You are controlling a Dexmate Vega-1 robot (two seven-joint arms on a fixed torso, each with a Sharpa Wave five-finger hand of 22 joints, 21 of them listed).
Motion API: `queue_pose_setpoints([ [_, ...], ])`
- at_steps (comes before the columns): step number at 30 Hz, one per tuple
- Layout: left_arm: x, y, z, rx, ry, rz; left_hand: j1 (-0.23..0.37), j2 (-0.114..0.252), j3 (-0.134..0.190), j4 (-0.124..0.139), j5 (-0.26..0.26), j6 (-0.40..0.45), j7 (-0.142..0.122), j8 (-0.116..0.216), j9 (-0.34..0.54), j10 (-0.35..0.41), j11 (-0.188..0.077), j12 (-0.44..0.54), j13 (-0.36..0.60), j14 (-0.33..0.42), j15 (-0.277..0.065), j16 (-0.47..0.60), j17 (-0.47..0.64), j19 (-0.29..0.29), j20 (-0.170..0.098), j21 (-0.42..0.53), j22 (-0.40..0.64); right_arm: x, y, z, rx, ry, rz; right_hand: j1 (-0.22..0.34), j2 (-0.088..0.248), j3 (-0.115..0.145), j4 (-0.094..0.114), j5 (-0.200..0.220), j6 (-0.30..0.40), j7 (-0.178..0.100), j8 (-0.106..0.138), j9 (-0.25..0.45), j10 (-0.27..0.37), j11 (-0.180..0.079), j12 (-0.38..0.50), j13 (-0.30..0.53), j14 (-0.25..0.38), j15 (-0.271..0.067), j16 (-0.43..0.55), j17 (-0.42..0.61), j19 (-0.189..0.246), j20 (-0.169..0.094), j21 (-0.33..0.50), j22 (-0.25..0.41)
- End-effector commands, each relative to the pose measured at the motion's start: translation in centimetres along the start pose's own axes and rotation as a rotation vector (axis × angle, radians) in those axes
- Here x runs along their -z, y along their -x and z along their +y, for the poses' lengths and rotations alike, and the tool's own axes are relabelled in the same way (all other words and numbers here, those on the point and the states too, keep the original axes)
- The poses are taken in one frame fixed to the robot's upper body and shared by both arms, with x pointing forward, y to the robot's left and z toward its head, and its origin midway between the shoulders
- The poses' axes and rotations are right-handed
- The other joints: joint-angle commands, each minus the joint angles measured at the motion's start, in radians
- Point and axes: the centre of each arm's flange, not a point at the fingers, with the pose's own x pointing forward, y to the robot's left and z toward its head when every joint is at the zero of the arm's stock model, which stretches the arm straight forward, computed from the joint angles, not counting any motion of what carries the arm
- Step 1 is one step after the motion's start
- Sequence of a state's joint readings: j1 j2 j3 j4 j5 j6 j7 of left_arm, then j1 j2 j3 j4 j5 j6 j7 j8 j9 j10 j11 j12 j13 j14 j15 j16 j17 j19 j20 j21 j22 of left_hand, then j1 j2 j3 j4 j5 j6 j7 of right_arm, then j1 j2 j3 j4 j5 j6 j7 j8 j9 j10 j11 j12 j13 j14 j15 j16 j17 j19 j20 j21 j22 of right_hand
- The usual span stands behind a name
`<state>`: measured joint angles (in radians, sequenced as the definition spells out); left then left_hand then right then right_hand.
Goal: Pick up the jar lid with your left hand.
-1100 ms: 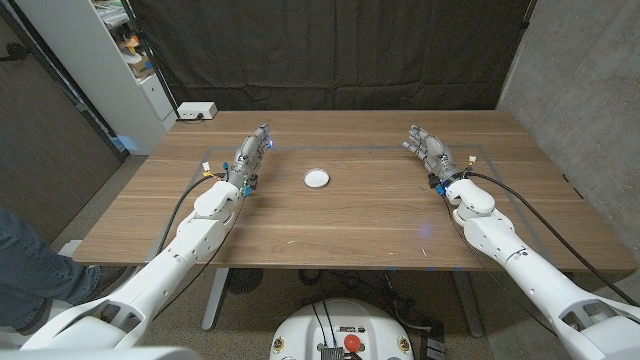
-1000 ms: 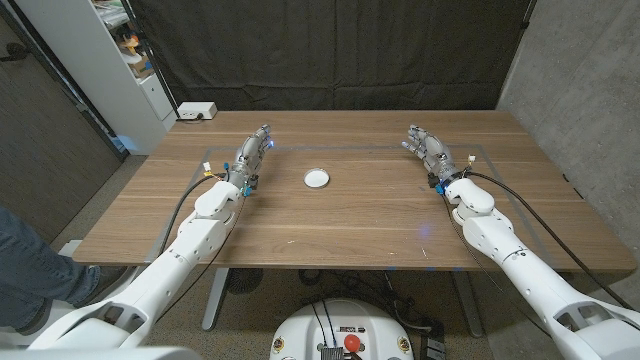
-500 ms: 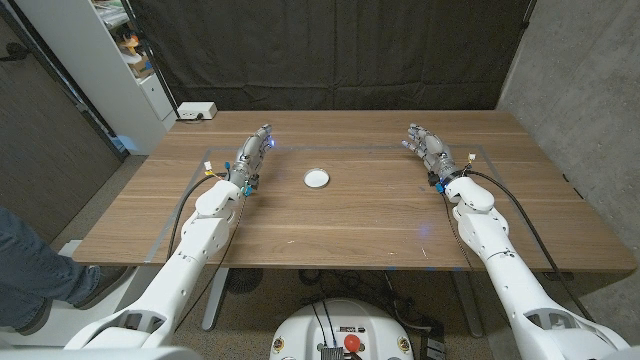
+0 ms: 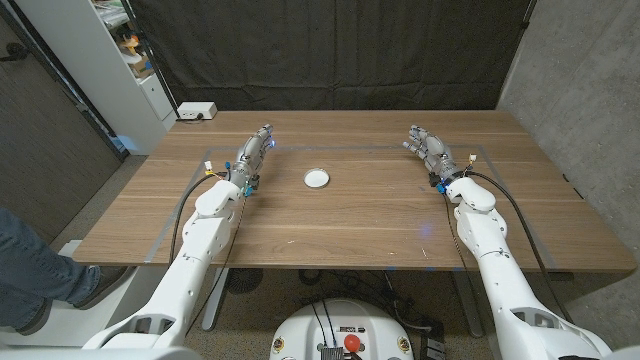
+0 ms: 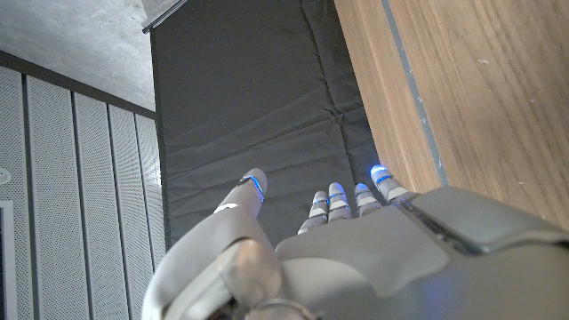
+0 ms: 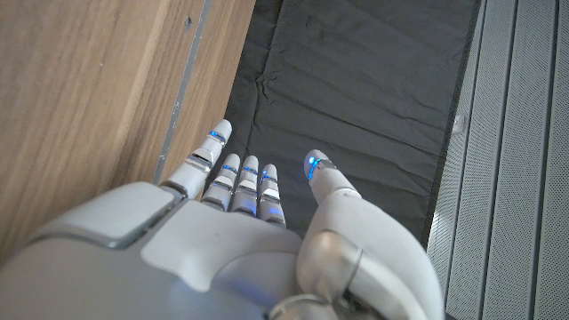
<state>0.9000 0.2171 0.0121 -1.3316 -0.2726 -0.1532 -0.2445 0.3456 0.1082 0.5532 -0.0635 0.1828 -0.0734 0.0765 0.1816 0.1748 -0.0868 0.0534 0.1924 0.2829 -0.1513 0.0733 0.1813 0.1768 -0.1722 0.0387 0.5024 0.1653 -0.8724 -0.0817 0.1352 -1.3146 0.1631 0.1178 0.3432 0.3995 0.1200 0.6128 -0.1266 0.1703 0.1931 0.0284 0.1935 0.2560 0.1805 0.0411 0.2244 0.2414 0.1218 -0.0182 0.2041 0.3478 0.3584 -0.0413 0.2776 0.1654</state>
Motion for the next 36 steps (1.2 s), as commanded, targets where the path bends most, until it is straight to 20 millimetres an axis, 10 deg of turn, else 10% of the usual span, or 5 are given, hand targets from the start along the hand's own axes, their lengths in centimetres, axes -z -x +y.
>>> queue_pose_setpoints([
  [1, -0.2, 0.8, 0.4, -0.016, -0.017, -0.007, 0.006, 0.005, 0.005, -0.005, 0.009, 0.004, 0.005, 0.004, 0.004, -0.005, -0.004, 0.007, -0.002, -0.006, -0.002, 0.007, 0.002, -0.070, 0.008, -0.003, 0.005, 0.2, -0.1, 0.1, -0.008, 0.010, 0.006, 0.003, 0.003, -0.001, 0.000, 0.007, 0.011, 0.002, 0.006, 0.000, 0.011, 0.002, -0.005, -0.002, 0.008, 0.002, 0.006, -0.001, 0.009, 0.003, -0.002, 0.005],
  [36, -2.3, 3.0, 0.6, 0.001, -0.152, -0.042, 0.013, 0.006, 0.005, -0.023, 0.011, 0.015, 0.002, 0.008, 0.004, 0.011, -0.004, 0.014, -0.022, 0.005, -0.003, 0.009, 0.000, -0.060, 0.015, -0.019, 0.006, -0.3, 0.1, 0.6, 0.001, 0.005, -0.009, 0.000, 0.005, -0.005, 0.000, 0.007, 0.013, 0.002, 0.004, -0.016, 0.014, -0.001, -0.011, -0.014, 0.009, 0.002, 0.004, -0.014, 0.012, 0.005, -0.015, 0.005],
])
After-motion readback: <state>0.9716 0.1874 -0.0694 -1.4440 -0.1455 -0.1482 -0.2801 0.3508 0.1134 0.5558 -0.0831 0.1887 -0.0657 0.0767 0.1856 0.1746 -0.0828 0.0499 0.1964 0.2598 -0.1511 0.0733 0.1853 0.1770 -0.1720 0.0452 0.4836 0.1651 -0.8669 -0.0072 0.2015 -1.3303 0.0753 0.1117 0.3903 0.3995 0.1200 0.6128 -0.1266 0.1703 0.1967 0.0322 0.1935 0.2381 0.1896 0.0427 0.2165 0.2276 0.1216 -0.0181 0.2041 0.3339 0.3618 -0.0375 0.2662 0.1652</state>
